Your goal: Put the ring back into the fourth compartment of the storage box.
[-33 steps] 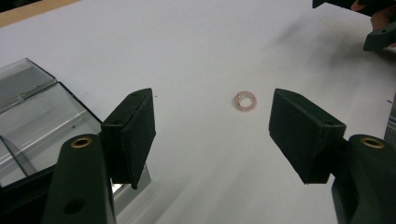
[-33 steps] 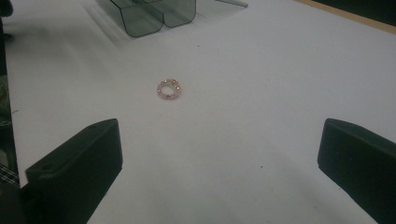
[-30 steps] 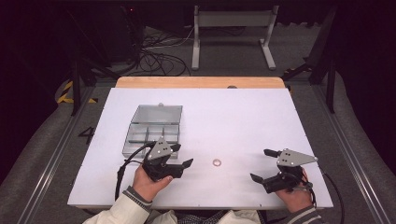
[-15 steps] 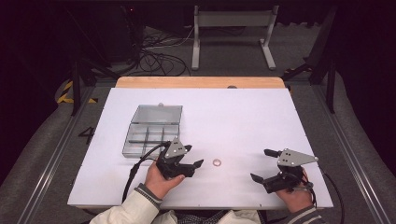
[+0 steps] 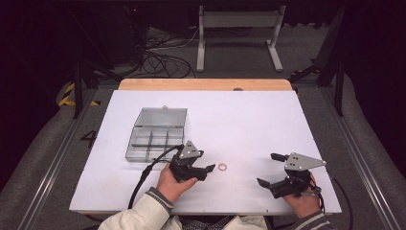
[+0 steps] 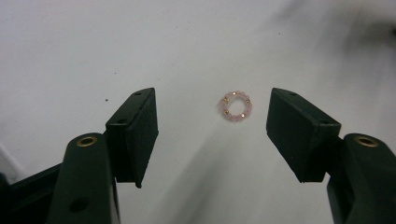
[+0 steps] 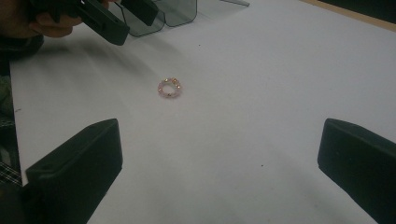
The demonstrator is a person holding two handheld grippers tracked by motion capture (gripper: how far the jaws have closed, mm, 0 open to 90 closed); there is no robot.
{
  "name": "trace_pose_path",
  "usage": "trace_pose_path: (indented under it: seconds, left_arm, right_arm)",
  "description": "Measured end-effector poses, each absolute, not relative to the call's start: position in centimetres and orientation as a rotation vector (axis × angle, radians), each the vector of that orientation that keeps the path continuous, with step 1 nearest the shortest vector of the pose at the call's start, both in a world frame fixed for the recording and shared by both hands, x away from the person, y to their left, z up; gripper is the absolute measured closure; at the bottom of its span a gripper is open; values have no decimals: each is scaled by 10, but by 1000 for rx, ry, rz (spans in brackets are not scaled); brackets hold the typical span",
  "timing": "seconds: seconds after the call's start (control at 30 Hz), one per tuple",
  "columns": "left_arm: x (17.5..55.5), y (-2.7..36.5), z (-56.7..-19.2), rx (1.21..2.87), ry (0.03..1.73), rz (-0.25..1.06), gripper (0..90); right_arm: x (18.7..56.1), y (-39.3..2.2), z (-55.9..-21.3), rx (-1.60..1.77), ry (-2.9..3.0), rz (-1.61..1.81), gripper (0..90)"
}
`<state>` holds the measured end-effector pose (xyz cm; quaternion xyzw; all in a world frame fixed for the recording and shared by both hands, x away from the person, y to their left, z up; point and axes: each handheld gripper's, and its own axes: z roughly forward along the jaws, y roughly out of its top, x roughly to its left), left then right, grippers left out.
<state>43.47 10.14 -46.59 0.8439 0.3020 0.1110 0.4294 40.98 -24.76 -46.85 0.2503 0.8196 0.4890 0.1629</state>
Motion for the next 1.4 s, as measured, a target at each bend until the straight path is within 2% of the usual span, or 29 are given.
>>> trace_pose_path:
  seconds: [0.5, 1.13, 1.4]
  left_arm:
    - [443, 81, -479, 2114, 762, 236, 383]
    - [449, 69, -488, 2142, 753, 249, 423]
    - [450, 62, -489, 2166, 739, 280, 501]
  right_arm:
    - [410, -249, -469, 716, 2342, 1402, 6]
    - [411, -249, -470, 717, 2345, 1409, 7]
    - [411, -249, -470, 720, 2348, 1406, 6]
